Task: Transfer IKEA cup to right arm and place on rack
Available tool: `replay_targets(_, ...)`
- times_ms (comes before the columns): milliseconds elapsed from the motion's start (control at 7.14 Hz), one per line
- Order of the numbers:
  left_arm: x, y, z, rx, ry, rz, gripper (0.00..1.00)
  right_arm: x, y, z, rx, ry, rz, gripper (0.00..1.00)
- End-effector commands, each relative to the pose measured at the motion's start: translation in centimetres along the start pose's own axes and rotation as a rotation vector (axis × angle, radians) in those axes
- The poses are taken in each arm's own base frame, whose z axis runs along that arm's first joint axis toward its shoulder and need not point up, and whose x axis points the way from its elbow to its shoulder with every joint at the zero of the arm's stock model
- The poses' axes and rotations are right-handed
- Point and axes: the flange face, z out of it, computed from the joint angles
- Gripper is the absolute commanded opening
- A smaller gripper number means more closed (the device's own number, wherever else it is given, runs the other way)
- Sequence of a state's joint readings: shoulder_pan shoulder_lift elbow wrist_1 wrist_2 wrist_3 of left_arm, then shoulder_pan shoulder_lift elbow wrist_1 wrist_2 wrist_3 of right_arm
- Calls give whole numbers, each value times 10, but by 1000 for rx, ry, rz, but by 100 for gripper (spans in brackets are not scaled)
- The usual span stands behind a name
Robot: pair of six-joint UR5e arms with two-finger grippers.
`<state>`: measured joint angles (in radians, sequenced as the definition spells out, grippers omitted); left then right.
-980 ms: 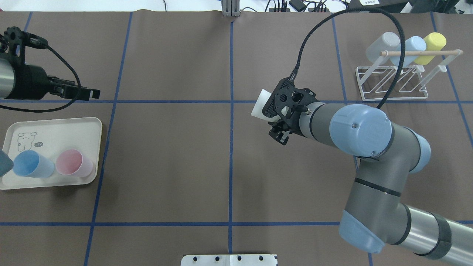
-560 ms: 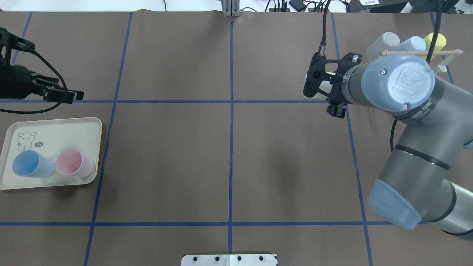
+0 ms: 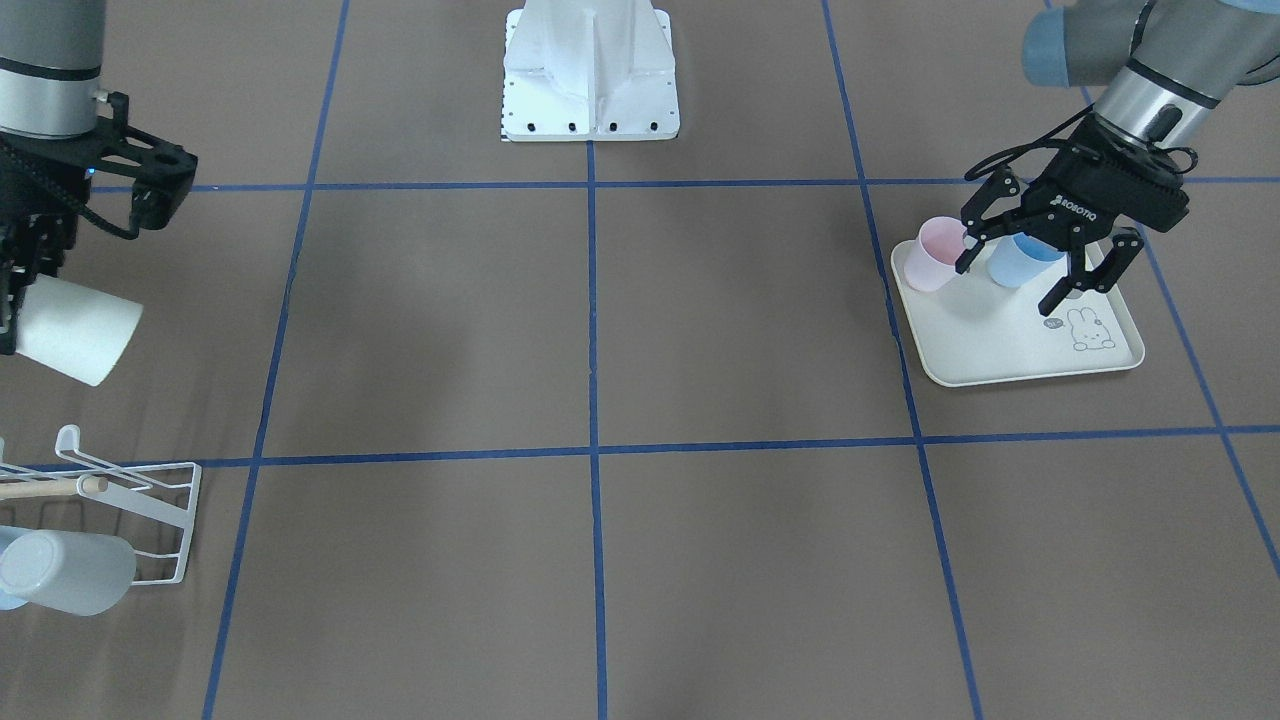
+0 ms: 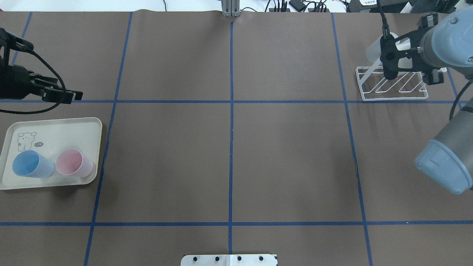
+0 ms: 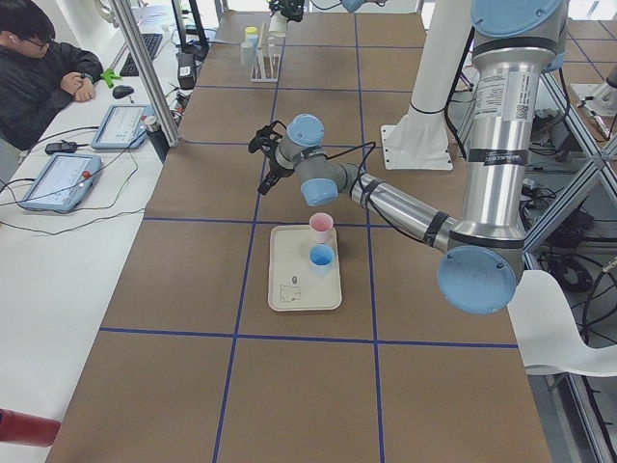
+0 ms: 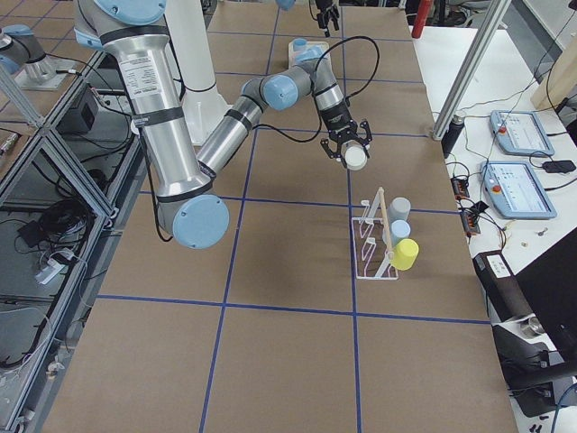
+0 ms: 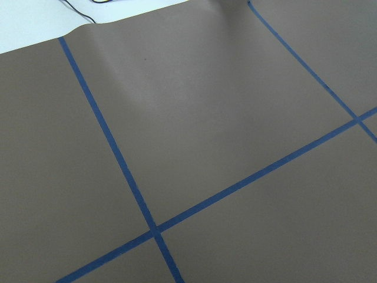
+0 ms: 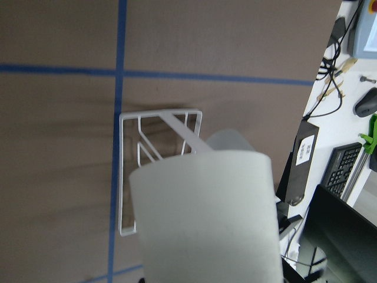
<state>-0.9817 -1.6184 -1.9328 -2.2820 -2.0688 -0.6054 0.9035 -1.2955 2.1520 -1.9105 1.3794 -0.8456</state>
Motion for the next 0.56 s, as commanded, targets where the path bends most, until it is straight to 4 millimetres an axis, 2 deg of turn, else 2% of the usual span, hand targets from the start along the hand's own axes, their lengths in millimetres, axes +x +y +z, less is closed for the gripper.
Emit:
replay_targets(0, 0, 0, 0, 0, 1, -5, 100, -6, 17, 43, -158, -11, -188, 0)
replay_targets(140, 1, 0, 0, -1, 2, -4, 100, -8, 13, 68, -202, -35, -206, 0)
replay_targets(420, 1, 0, 1, -1, 2, -4, 100, -8, 16, 91, -282, -33, -220, 0)
